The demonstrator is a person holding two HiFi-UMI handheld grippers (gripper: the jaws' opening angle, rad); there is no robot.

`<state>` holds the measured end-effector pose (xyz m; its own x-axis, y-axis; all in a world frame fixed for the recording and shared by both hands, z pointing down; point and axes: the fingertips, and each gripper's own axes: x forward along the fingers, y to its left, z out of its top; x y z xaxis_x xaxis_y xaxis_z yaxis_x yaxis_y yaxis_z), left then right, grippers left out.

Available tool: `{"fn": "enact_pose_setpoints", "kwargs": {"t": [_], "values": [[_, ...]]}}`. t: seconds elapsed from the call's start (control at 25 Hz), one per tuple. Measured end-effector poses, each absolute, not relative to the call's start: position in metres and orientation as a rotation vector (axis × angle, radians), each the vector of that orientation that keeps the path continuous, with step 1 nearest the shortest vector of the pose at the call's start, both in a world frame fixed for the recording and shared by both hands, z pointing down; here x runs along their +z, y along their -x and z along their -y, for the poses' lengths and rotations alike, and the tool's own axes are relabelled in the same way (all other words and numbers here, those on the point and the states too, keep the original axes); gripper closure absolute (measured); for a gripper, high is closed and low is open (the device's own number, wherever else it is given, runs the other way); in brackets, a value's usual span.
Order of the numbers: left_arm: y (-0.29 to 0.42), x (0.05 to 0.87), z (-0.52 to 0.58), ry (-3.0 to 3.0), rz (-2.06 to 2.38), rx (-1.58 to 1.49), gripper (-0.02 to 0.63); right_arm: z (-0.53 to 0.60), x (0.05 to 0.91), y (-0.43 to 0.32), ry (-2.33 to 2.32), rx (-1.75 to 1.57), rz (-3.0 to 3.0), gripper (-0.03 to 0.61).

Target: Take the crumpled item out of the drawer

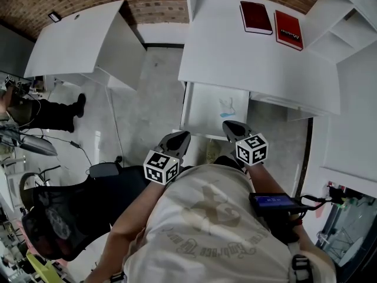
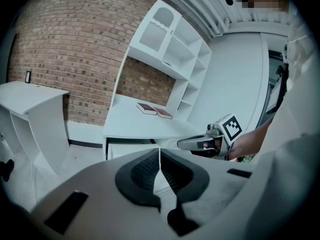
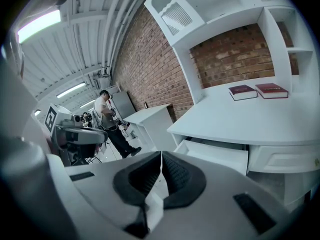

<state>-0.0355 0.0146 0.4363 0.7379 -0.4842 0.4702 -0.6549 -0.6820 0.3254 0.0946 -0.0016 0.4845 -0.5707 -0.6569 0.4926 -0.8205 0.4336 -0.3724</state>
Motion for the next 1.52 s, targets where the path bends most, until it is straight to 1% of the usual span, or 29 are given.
{"fn": "enact_pose_setpoints", "kwargs": {"t": [0.28, 0.8, 1.4, 1.44, 1.48, 1.52], "values": [[0.005, 0.443, 0.0, -2.433, 0.906, 0.486, 0.586, 0.017, 0.504, -0.124, -1.192, 0.847, 2.408, 0.554], [-0.027, 0.465, 0.01, -2.366, 0.949, 0.51, 0.586, 0.033, 0.536, -0.144, -0.994, 0.792, 2.391, 0.552], [-0.016, 0.487, 0.012, -2.272, 1.01, 0.501, 0.586, 0.04, 0.577, -0.139, -0.832, 0.69, 2.299, 0.551], [-0.016, 0.487, 0.011, -2.269, 1.011, 0.5, 0.586, 0.039, 0.579, -0.139, -0.82, 0.68, 2.29, 0.546], [-0.016, 0.487, 0.011, -2.267, 1.011, 0.5, 0.586, 0.039, 0.581, -0.139, -0.809, 0.674, 2.282, 0.526], [-0.017, 0.487, 0.011, -2.266, 1.011, 0.5, 0.586, 0.04, 0.583, -0.139, -0.797, 0.673, 2.274, 0.471]]}}
